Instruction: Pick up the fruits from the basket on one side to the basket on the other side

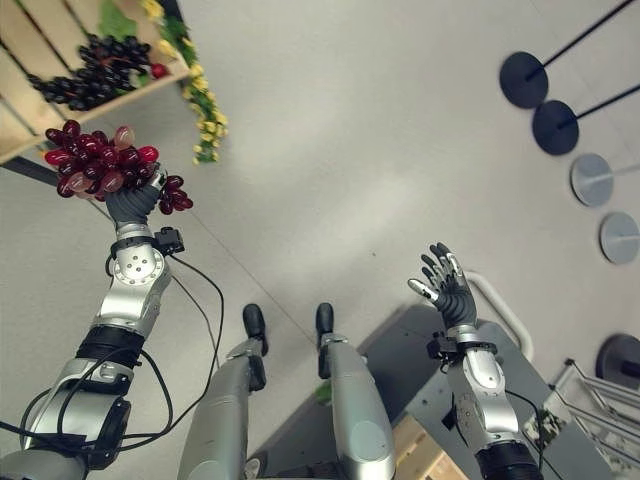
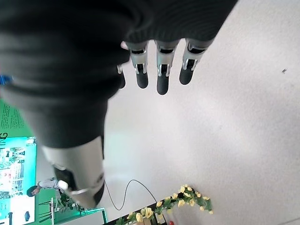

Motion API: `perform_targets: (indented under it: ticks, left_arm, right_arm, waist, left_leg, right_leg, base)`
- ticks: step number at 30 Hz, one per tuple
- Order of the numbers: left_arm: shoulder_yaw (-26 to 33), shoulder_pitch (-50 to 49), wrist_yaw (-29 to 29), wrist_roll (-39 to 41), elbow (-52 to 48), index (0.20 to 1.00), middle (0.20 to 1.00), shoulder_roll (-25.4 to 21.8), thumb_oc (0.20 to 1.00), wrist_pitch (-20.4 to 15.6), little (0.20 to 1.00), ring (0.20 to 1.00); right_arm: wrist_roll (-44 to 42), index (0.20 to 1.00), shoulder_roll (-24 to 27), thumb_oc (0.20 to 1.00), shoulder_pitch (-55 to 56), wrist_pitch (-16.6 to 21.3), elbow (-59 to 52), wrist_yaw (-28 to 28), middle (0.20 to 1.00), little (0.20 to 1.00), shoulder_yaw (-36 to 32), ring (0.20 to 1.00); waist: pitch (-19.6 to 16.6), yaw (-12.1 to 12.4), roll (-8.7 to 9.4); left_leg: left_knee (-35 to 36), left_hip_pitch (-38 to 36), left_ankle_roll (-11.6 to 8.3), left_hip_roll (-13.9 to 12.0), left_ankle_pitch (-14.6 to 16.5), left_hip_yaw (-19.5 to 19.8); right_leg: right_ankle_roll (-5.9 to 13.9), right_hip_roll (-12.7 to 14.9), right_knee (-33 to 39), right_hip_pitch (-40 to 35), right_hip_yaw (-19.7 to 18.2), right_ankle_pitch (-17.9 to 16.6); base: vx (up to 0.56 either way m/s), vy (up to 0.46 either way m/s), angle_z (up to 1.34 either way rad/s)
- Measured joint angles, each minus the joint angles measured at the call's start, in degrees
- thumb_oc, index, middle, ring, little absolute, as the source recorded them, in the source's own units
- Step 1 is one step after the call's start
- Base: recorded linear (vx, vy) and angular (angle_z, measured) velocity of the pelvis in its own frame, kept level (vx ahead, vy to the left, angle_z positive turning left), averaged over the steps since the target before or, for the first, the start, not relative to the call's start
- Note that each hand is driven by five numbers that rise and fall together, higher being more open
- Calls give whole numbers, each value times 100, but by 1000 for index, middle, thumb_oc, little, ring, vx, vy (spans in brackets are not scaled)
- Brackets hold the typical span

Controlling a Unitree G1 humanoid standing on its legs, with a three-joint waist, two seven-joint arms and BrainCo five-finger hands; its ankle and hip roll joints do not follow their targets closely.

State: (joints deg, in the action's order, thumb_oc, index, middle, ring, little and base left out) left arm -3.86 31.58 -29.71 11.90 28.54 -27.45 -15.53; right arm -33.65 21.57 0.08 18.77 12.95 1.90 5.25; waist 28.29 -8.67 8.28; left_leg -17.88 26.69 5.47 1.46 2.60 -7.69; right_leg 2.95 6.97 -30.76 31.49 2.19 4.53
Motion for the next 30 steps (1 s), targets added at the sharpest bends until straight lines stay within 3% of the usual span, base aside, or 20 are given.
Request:
perform_targets:
  ticks: [2,3,4,5,7,8,9,10,11,12,14,15,17,18,19,21,24,28,30]
  left_arm:
    - [189,-165,-114,5,-23,200,200,-8,200,-11,200,200]
    - [300,-288,-91,-2,-45,200,200,31,200,-19,200,200]
    - [288,-445,-75,0,-17,200,200,178,200,-81,200,200]
    - [258,-567,-49,2,-9,200,200,246,200,-82,200,200]
    - [41,-860,70,4,-6,200,200,401,200,-122,200,200]
    - [-125,-898,149,-5,10,200,200,383,200,-137,200,200]
    - [-178,-890,168,1,29,200,200,392,200,-144,200,200]
    - [-189,-913,195,5,37,200,200,350,200,-184,200,200]
    - [-229,-903,222,5,94,200,200,316,200,-208,200,200]
    - [-273,-833,272,9,261,200,200,307,200,-240,200,200]
    - [-328,-856,281,9,330,200,200,309,200,-221,200,200]
    - [-372,-832,295,6,302,200,200,294,200,-231,200,200]
    - [-365,-725,274,11,274,200,200,224,200,-248,200,200]
    - [-363,-680,253,12,239,200,200,207,200,-250,200,200]
    - [-359,-656,249,12,222,200,200,196,200,-249,200,200]
    - [-315,-660,185,9,179,200,200,94,200,-260,200,200]
    - [-347,-338,93,3,171,200,200,43,200,-258,200,200]
    - [-398,100,75,1,124,200,200,53,200,-247,200,200]
    - [-390,180,2,2,65,200,200,-9,200,-243,200,200]
  right_arm:
    - [44,1000,-14,1000,-121,9,-21,-21,1000,1000,-7,1000]
    - [48,1000,-34,1000,-125,15,10,-46,1000,1000,-4,1000]
    - [51,1000,-68,1000,-77,7,121,-101,1000,1000,-11,1000]
    - [50,1000,-63,1000,-72,6,149,-122,1000,1000,-21,1000]
    - [38,1000,-64,1000,150,6,206,-144,1000,1000,-25,1000]
    - [39,1000,-67,1000,238,10,223,-126,1000,1000,-18,1000]
    - [31,1000,-48,1000,295,8,282,-122,1000,1000,-25,1000]
    - [22,1000,-22,1000,142,41,386,-137,1000,1000,-32,1000]
    - [21,1000,-14,1000,60,80,439,-154,1000,1000,-35,1000]
    - [20,1000,-19,1000,-88,110,496,-196,1000,1000,-38,1000]
    - [11,1000,-24,1000,-207,142,503,-216,1000,1000,-83,1000]
    - [-49,1000,-21,1000,-228,197,435,-249,1000,1000,-146,1000]
    - [-86,1000,-50,1000,-375,235,496,-300,1000,1000,-144,1000]
    - [-82,1000,-47,1000,-410,239,450,-339,1000,1000,-128,1000]
    - [-78,1000,-40,1000,-408,241,399,-339,1000,1000,-130,1000]
    - [-77,1000,-27,1000,-486,268,311,-356,1000,1000,-133,1000]
    - [-72,1000,82,1000,-661,338,319,-448,1000,1000,-137,1000]
    - [6,1000,42,1000,-415,335,287,-488,1000,1000,-68,1000]
    - [34,1000,41,1000,-351,336,286,-486,1000,1000,-65,1000]
  waist:
    - [-1,-4,10]
    - [-14,-13,41]
    - [-23,-16,65]
    - [-25,-38,73]
    - [-56,-148,102]
    - [-138,-139,215]
    - [-164,-153,252]
    - [-179,-96,172]
    - [-174,-14,154]
    - [-181,139,168]
    - [-181,162,168]
    - [-185,133,168]
    - [-161,137,142]
    - [-151,179,126]
    - [-151,172,124]
    - [-120,202,88]
    - [12,147,5]
    - [136,-68,-16]
    - [137,-35,-16]
  left_leg:
    - [502,-318,-2,21,-75,-57]
    - [531,-390,-149,69,13,0]
    - [646,-615,-104,138,53,19]
    - [685,-733,-94,188,42,15]
    - [534,-973,-215,278,228,201]
    - [324,-976,-336,297,445,217]
    - [-3,-874,-476,259,603,269]
    - [-770,-448,-673,0,717,396]
    - [-1416,-110,-704,-144,733,460]
    - [-2338,358,-914,-328,505,623]
    - [-2540,538,-962,-318,450,816]
    - [-1732,481,-1029,-403,479,648]
    - [-583,533,-979,-619,401,437]
    - [168,495,-911,-680,263,538]
    - [472,441,-917,-721,136,632]
    - [769,460,-807,-805,-103,791]
    - [1013,540,-965,-795,-966,690]
    - [1268,546,-840,-542,-1148,598]
    - [1331,530,-796,-487,-1160,580]
  right_leg:
    - [70,-219,857,256,-172,23]
    - [201,-166,1098,333,-133,-64]
    - [444,-95,1985,211,65,-298]
    - [454,-51,2163,166,28,-470]
    - [124,73,2155,-15,65,-827]
    - [16,52,2107,-244,146,-1107]
    - [-265,-8,2053,-353,133,-1224]
    - [-353,-195,1946,-353,288,-1077]
    - [-448,-293,1883,-352,429,-994]
    - [-642,-468,1844,-419,538,-864]
    - [-747,-529,1913,-540,606,-786]
    - [-798,-535,2117,-623,654,-784]
    - [-796,-649,2347,-708,642,-805]
    - [-845,-765,2441,-749,603,-866]
    - [-841,-836,2441,-739,564,-867]
    - [-823,-1018,2353,-691,421,-851]
    - [-647,-1036,2082,-304,417,-691]
    - [-424,-744,1980,-152,446,-586]
    - [-404,-683,1948,-129,447,-544]
  base:
    - [406,-191,-2]
    - [582,-337,-10]
    - [277,-234,8]
    - [251,-281,37]
    - [212,-361,84]
    - [184,-420,100]
    - [103,-368,97]
    - [62,-314,52]
    - [54,-238,25]
    - [104,-208,14]
    - [170,-82,29]
    - [143,5,37]
    - [173,86,18]
    - [152,161,-17]
    - [50,110,-41]
    - [27,94,-69]
    - [72,67,-74]
    - [75,48,8]
    - [46,25,11]
